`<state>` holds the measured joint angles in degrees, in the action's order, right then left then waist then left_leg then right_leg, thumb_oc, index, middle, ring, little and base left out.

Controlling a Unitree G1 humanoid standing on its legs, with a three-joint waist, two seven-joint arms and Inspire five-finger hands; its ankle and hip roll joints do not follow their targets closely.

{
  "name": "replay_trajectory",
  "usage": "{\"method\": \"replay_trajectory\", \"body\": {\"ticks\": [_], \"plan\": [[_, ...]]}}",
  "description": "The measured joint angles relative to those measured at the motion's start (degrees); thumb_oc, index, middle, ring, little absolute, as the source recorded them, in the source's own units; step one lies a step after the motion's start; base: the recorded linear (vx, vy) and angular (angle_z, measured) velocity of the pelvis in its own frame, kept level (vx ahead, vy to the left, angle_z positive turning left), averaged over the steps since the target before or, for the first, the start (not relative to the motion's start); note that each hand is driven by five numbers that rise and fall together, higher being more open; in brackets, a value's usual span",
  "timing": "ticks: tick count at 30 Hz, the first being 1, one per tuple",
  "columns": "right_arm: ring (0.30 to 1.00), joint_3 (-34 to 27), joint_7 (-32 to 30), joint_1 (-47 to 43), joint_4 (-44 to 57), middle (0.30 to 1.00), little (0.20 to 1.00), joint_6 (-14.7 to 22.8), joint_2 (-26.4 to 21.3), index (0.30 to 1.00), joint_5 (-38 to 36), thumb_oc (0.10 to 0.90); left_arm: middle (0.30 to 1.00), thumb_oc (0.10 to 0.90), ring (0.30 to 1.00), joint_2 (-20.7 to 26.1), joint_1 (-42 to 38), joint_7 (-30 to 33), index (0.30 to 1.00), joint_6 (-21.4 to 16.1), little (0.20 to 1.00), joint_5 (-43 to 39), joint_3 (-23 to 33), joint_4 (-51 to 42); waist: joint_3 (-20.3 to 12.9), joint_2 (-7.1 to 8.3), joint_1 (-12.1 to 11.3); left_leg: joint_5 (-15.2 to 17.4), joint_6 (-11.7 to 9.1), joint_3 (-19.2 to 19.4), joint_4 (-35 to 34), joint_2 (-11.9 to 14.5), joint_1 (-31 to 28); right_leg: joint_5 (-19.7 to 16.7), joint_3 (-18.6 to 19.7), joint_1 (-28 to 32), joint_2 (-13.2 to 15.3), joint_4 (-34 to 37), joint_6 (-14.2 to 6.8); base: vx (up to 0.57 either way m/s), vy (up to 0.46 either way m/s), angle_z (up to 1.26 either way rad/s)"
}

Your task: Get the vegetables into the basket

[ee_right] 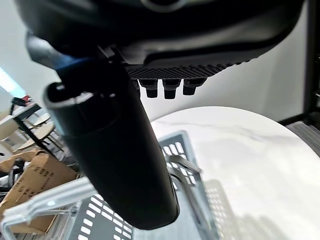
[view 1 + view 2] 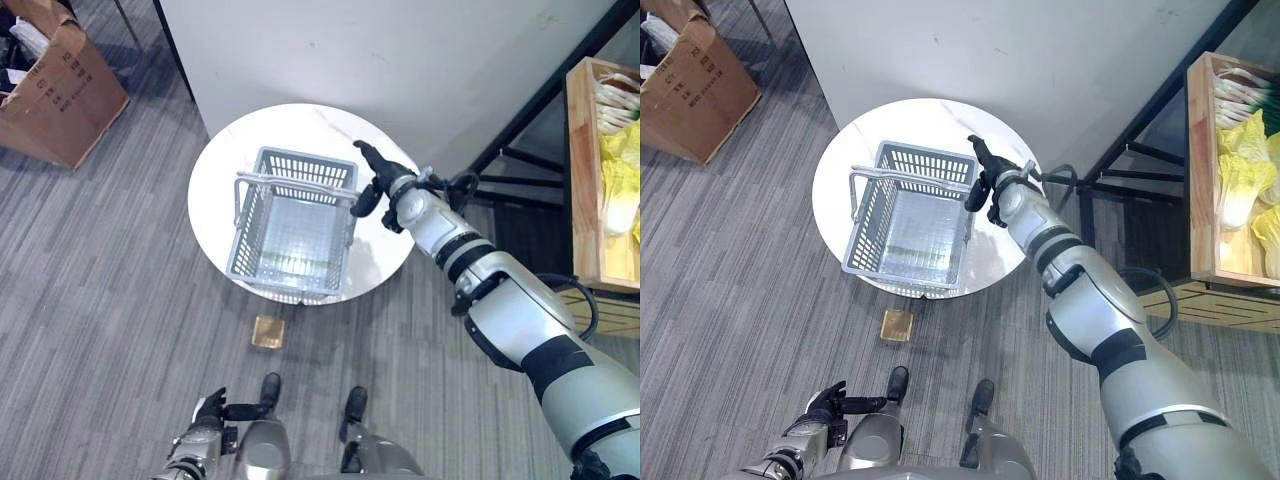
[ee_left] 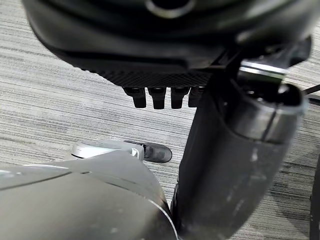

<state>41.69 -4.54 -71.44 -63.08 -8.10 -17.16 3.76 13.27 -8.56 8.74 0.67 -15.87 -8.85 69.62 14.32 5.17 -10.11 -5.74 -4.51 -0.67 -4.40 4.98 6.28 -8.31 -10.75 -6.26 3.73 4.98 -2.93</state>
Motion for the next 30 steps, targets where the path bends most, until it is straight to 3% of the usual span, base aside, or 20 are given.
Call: {"method": "replay_trajectory", "body": {"ticks": [7, 17, 24, 27, 28, 29, 30], "plan": [[1.000, 1.5, 0.5, -2.1, 0.7, 1.000, 1.000, 0.1, 1.8, 1.000, 2.6, 0.900, 1.000, 0.900, 1.000, 0.1, -0.3, 0.0, 1.000, 0.3, 1.000, 0.0, 0.0, 0.2, -0.2, 0.28, -0.1, 0.0, 0.0, -0.1, 0.2, -0.1, -0.2, 0.0, 0.7, 0.3, -0.2, 0.0, 0.0, 0.01, 0.009, 0.02], [1.000, 3.7, 0.9, -2.1, 1.1, 1.000, 1.000, 0.0, 8.3, 1.000, 4.7, 0.900, 1.000, 0.900, 1.000, 1.5, -0.2, 0.1, 1.000, 0.2, 1.000, -2.5, -0.4, -0.1, -0.4, 2.55, -0.8, 0.1, -0.1, -0.6, 1.3, -0.2, 1.7, 0.0, 0.6, -0.6, -0.1, 0.0, -0.1, 0.00, 0.008, 0.02], [1.000, 6.2, 0.4, -2.9, 0.2, 1.000, 1.000, 0.0, 6.9, 1.000, 6.4, 0.900, 1.000, 0.900, 1.000, 1.4, -1.6, 0.1, 1.000, -0.9, 1.000, -5.0, -0.5, -1.6, 0.8, 2.87, -2.6, 0.4, -0.6, -2.4, 4.7, -0.1, 8.4, -0.2, -0.5, -5.1, -0.2, 0.0, 0.0, -0.02, -0.003, 0.11], [1.000, 6.3, 0.3, -3.2, 0.2, 1.000, 1.000, 0.1, 6.1, 1.000, 6.7, 0.900, 1.000, 0.900, 1.000, 1.5, -2.0, 0.1, 1.000, -1.0, 1.000, -5.0, -0.5, -1.9, 1.6, 2.83, -2.7, 0.6, -0.8, -2.5, 4.8, 0.0, 8.7, -0.2, -0.6, -5.2, -0.3, 0.0, 0.1, 0.00, 0.000, 0.00], [0.918, 6.4, 0.3, -3.3, 0.2, 0.918, 0.918, 0.1, 5.9, 0.918, 6.8, 0.841, 1.000, 0.900, 1.000, 1.4, -2.1, 0.2, 1.000, -1.0, 1.000, -5.3, -0.5, -2.1, 1.8, 2.79, -2.7, 0.6, -0.8, -2.5, 4.9, -0.1, 8.9, -0.2, -0.5, -5.4, -0.2, 0.0, 0.0, 0.00, 0.000, 0.00], [0.300, 6.5, 0.1, -3.6, 0.2, 0.300, 0.300, 0.1, 5.7, 0.300, 7.1, 0.400, 1.000, 0.900, 1.000, 1.5, -2.2, 0.2, 1.000, -1.0, 1.000, -5.5, -0.5, -2.2, 2.2, 2.79, -2.6, 0.7, -0.9, -2.5, 5.1, -0.1, 8.9, -0.2, -0.5, -5.4, -0.2, 0.0, 0.0, 0.00, 0.000, 0.00], [0.300, 6.5, 0.0, -4.1, 0.2, 0.300, 0.300, 0.2, 5.5, 0.300, 7.2, 0.400, 1.000, 0.900, 1.000, 1.5, -2.5, 0.2, 1.000, -1.0, 1.000, -5.6, -0.5, -2.4, 2.8, 2.81, -2.6, 0.7, -0.9, -2.5, 5.2, 0.0, 9.0, -0.2, -0.5, -5.4, -0.3, 0.0, 0.0, 0.00, 0.000, 0.00]]}}
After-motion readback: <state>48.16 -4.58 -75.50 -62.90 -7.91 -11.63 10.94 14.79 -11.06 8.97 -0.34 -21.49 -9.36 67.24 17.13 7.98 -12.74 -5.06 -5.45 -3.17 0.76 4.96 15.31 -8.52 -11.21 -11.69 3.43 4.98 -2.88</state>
